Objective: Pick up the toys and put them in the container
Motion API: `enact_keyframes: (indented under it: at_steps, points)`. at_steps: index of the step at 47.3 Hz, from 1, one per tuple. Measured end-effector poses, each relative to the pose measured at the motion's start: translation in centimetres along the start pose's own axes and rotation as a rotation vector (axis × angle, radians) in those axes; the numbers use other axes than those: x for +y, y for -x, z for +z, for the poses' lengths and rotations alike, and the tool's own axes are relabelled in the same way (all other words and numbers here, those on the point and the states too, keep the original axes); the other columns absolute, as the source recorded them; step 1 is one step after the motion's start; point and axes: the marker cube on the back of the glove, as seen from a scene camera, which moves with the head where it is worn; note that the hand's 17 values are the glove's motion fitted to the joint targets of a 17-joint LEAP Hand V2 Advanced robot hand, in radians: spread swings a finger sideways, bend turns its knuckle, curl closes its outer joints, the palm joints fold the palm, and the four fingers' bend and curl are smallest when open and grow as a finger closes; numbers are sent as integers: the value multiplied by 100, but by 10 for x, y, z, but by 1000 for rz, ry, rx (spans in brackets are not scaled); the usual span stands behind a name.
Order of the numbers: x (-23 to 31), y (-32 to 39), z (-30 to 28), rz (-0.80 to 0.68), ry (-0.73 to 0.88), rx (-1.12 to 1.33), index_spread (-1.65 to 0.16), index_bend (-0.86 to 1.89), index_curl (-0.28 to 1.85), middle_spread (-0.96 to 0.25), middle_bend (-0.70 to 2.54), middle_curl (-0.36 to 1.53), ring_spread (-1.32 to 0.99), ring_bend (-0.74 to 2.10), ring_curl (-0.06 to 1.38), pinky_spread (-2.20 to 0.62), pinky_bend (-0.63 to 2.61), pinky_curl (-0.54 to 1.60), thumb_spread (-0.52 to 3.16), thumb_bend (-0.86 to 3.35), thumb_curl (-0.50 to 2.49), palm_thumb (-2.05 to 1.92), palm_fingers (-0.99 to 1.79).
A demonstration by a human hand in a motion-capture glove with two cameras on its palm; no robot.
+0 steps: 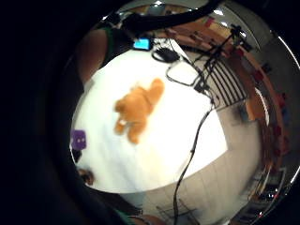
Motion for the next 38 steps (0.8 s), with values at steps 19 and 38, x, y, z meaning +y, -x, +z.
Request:
enact_keyframes:
  at_steps: [19,38]
  points:
    - [-58,-63,139,94,176,21,-42,24,34,-13,10,20,-9,14,9,0,78,34,102,-2,29,0,-9]
    - [-30,-20,113,67,-292,119,-46,20,37,-35,30,26,-36,89,34,-30,92,37,119,22,48,50,95]
